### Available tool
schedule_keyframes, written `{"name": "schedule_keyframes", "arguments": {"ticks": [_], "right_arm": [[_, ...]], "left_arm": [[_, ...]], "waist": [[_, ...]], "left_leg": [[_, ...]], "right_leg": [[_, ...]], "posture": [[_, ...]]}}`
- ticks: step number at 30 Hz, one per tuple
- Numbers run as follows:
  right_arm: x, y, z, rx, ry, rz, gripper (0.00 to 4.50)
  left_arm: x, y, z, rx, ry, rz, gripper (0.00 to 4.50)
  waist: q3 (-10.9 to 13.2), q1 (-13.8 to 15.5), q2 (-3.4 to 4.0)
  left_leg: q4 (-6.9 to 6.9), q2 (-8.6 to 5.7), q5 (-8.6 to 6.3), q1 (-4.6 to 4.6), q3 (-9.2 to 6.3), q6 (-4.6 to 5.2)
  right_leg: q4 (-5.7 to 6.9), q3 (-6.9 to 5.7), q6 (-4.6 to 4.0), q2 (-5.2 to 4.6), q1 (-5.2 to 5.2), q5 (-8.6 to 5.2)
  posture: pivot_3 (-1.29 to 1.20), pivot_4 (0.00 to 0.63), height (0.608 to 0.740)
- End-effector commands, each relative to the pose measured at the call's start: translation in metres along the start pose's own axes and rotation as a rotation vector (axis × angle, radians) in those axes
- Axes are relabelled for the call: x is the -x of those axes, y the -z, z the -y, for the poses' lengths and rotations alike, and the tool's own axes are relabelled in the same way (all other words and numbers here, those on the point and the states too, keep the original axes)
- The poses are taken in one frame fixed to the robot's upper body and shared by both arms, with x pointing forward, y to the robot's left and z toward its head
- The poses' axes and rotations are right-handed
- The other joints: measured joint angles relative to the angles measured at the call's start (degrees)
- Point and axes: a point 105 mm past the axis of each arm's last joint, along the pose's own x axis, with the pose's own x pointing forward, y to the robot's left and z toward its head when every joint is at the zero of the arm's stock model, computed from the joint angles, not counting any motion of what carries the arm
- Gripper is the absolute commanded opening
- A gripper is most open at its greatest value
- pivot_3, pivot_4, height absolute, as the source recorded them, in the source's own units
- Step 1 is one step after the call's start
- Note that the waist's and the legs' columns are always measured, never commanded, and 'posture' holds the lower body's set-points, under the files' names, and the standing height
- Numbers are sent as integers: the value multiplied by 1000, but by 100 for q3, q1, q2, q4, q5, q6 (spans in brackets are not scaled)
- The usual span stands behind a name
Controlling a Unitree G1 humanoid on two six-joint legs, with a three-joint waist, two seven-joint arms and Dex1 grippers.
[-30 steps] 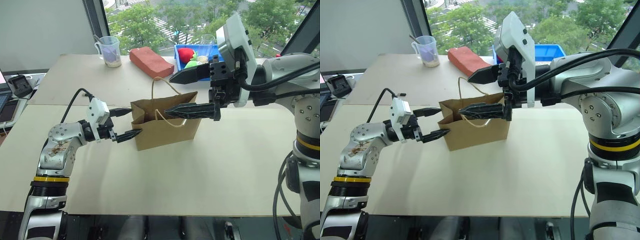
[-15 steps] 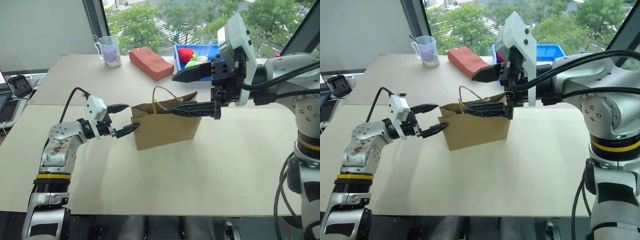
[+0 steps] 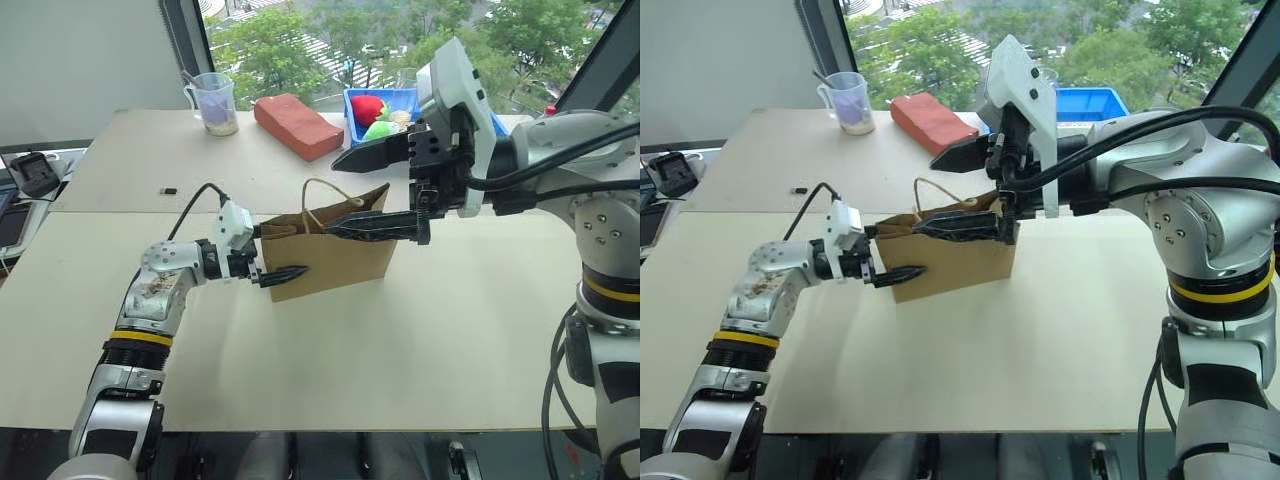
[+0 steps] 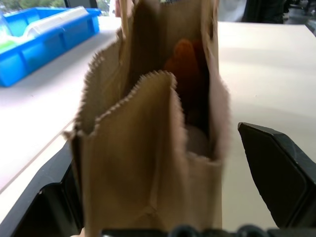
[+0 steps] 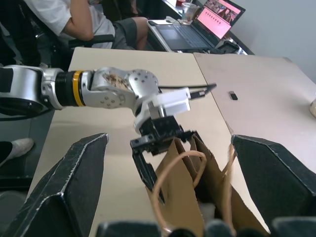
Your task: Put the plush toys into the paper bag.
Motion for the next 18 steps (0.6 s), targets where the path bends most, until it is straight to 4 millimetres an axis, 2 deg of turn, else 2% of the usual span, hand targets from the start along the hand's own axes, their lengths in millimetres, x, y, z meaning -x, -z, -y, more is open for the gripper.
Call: {"name": "schedule_keyframes", "arguments": {"ticks": [1, 7, 8, 13, 16, 18], "right_arm": [[4, -17, -4, 69, 8, 31, 4500], [5, -14, -2, 68, 22, 23, 4500], [5, -14, -2, 68, 24, 22, 4500], [7, -11, 4, 62, 47, 7, 4500], [6, -4, 3, 31, 18, -33, 4500], [6, 4, -3, 15, -13, -75, 4500]], "left_arm": [[-1, -13, -3, -38, 13, 28, 3233], [-1, -14, -5, -38, 9, 31, 356], [-1, -14, -5, -37, 9, 33, 56], [-4, -26, -2, -20, 57, 75, 56], [-5, -34, 18, -34, 229, 65, 56], [-6, -31, 29, -33, 315, 46, 56]], "waist": [[0, 1, 0], [0, 10, 0], [0, 9, 0], [0, 7, 0], [0, 0, 0], [0, 2, 0]], "left_leg": [[0, 0, 0, 0, 0, 0], [1, -1, 0, -2, 0, 1], [1, -1, 0, -2, -1, 1], [1, -1, 0, -3, -1, 1], [0, -1, -1, -3, 0, 1], [0, 0, -1, -4, 0, 1]], "right_leg": [[0, 0, 0, 0, 0, 0], [-1, 0, 0, -2, 1, 0], [-1, 0, 0, -2, 1, 0], [-1, -2, 0, -1, 1, 0], [1, -2, 0, 0, 1, 0], [1, -2, 0, 3, 0, 0]], "posture": [[0, 150, 740], [0, 150, 740], [0, 150, 740], [0, 150, 740], [0, 150, 740], [0, 150, 740]]}}
